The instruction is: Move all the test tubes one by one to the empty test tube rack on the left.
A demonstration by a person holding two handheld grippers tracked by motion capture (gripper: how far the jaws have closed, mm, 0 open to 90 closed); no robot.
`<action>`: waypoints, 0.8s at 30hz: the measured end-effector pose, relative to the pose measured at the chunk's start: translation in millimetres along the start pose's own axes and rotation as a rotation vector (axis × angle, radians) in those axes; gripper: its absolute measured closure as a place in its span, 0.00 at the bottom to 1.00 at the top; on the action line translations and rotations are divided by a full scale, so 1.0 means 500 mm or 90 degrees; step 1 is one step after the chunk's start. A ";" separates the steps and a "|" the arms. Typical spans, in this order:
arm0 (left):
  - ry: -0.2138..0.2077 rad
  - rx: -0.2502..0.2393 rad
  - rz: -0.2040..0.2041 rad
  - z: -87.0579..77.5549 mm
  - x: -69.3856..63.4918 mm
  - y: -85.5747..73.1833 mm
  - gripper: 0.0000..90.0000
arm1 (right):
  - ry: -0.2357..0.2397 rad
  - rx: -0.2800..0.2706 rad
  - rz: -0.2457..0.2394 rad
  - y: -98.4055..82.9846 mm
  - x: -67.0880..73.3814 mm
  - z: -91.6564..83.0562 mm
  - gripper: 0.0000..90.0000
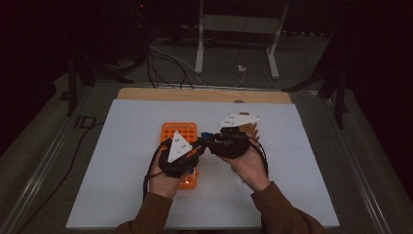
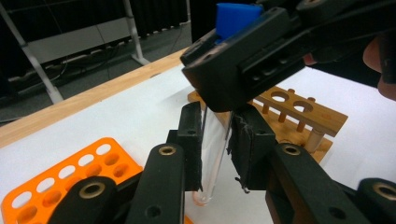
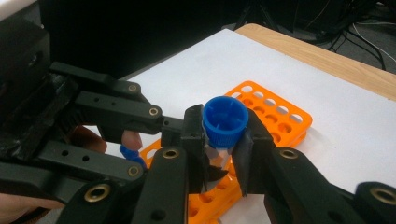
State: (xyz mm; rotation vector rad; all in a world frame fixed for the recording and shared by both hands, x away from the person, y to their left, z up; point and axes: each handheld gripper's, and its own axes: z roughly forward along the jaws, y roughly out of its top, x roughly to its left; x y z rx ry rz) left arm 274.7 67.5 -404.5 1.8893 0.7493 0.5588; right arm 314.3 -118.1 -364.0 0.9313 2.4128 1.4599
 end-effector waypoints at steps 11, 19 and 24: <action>0.022 0.009 -0.017 -0.004 0.027 -0.010 0.86 | -0.004 -0.018 -0.001 -0.006 -0.015 -0.019 0.38; 0.033 0.000 -0.036 -0.023 0.047 -0.019 0.86 | -0.075 -0.017 -0.030 -0.026 -0.031 -0.032 0.16; 0.043 -0.006 -0.047 -0.039 0.060 -0.027 0.86 | -0.099 -0.012 -0.023 -0.050 -0.050 -0.038 0.09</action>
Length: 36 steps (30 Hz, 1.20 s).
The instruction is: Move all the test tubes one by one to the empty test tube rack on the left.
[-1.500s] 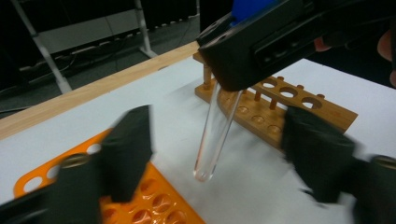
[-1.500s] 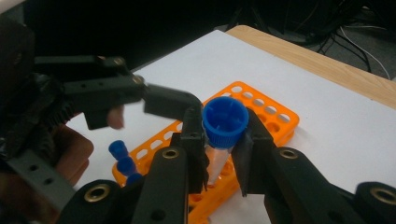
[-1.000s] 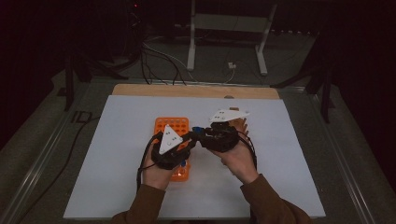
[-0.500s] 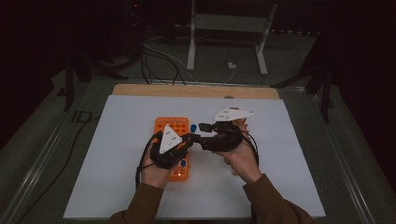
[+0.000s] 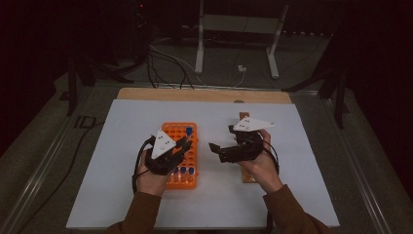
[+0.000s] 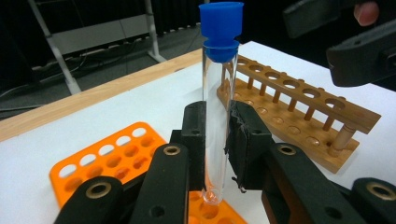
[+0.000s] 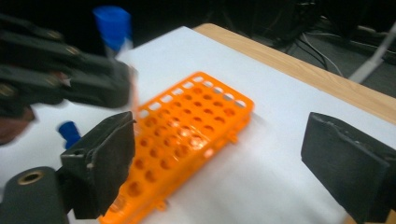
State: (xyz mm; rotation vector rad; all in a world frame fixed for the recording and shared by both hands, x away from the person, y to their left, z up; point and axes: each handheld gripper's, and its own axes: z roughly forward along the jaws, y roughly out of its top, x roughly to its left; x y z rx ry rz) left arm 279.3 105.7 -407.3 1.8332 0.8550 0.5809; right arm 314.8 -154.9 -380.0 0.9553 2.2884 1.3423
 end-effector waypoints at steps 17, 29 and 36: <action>0.032 -0.007 -0.047 -0.055 0.049 -0.043 0.86 | -0.080 0.011 0.021 -0.069 -0.053 -0.025 0.02; 0.035 -0.010 -0.050 -0.074 0.056 -0.053 0.86 | -0.094 0.004 0.041 -0.090 -0.070 -0.041 0.01; 0.030 -0.013 -0.055 -0.085 0.057 -0.061 0.86 | -0.118 0.000 0.056 -0.111 -0.078 -0.049 0.01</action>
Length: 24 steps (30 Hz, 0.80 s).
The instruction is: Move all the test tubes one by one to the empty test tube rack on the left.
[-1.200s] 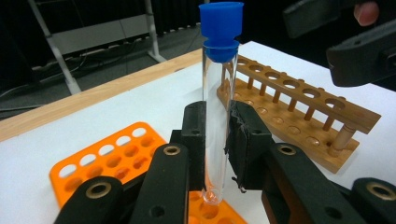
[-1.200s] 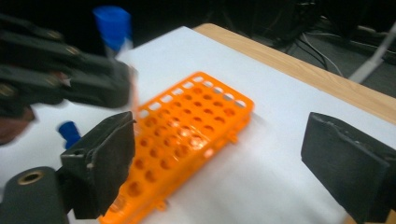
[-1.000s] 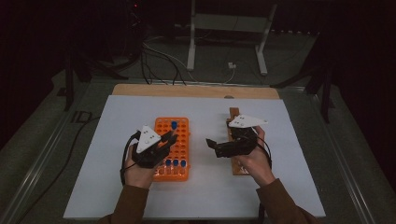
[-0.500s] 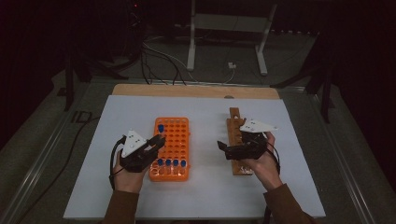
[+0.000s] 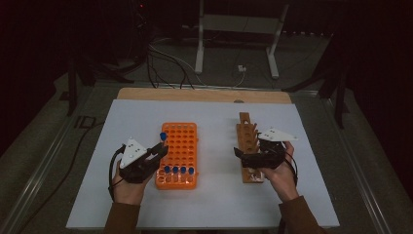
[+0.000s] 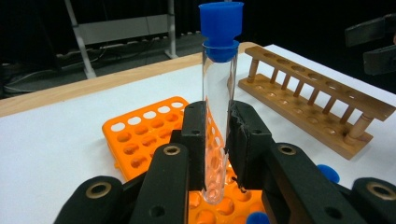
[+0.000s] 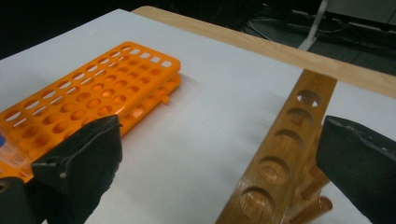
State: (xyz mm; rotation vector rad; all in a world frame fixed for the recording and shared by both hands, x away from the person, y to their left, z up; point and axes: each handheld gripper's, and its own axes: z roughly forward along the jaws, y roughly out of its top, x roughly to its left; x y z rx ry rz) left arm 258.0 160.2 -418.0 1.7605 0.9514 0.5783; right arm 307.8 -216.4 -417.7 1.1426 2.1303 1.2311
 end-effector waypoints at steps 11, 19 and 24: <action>-0.001 0.006 -0.009 -0.013 0.006 -0.028 0.86 | -0.017 -0.003 0.036 -0.030 -0.010 -0.012 0.01; -0.002 0.015 -0.012 -0.023 0.006 -0.050 0.86 | -0.020 -0.007 0.040 -0.033 -0.011 -0.018 0.01; -0.008 0.018 -0.022 -0.028 0.005 -0.066 0.86 | -0.017 -0.003 0.042 -0.038 -0.011 -0.015 0.01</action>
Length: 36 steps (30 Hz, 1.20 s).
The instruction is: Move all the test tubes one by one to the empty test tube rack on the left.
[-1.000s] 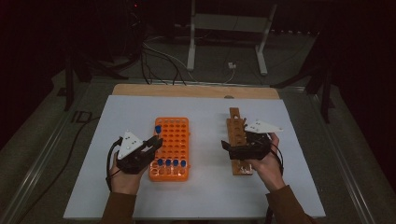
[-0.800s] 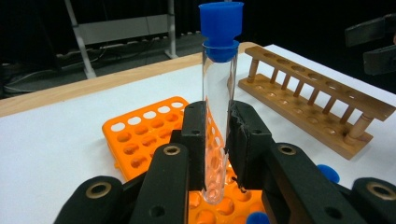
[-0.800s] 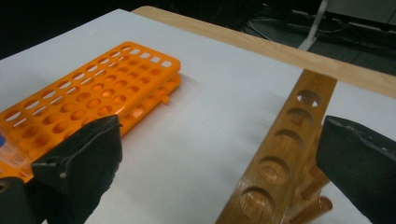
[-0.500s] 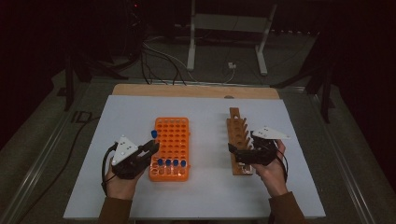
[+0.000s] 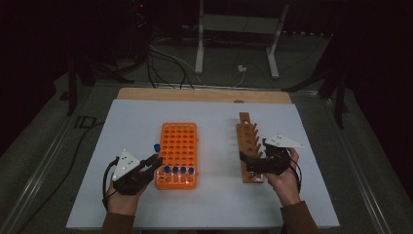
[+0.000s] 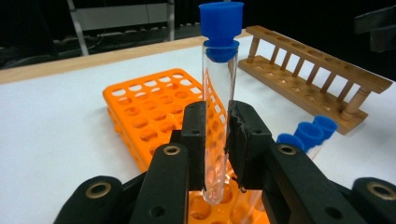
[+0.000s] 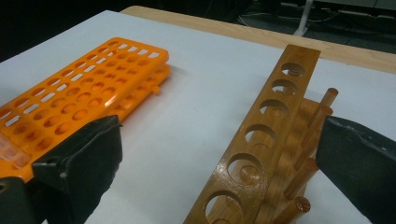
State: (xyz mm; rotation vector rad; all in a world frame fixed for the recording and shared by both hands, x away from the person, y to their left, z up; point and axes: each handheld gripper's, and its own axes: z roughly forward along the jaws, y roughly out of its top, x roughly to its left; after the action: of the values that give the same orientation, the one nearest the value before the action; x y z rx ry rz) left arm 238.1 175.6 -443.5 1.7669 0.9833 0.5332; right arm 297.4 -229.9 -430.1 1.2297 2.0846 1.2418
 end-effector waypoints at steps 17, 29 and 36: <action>-0.011 0.021 -0.002 -0.001 -0.004 -0.029 0.86 | 0.011 -0.007 0.009 -0.003 -0.005 -0.007 0.01; -0.012 0.032 -0.002 0.000 -0.008 -0.040 0.86 | 0.013 -0.004 0.010 -0.005 -0.006 -0.007 0.01; -0.009 0.037 0.000 -0.001 -0.010 -0.045 0.86 | 0.017 0.001 0.009 -0.007 -0.005 -0.005 0.01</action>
State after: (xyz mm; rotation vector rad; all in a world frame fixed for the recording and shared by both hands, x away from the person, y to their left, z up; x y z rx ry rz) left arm 226.5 175.6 -463.4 1.8195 0.9978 0.4970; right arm 295.2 -234.0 -431.8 1.2377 2.1001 1.2691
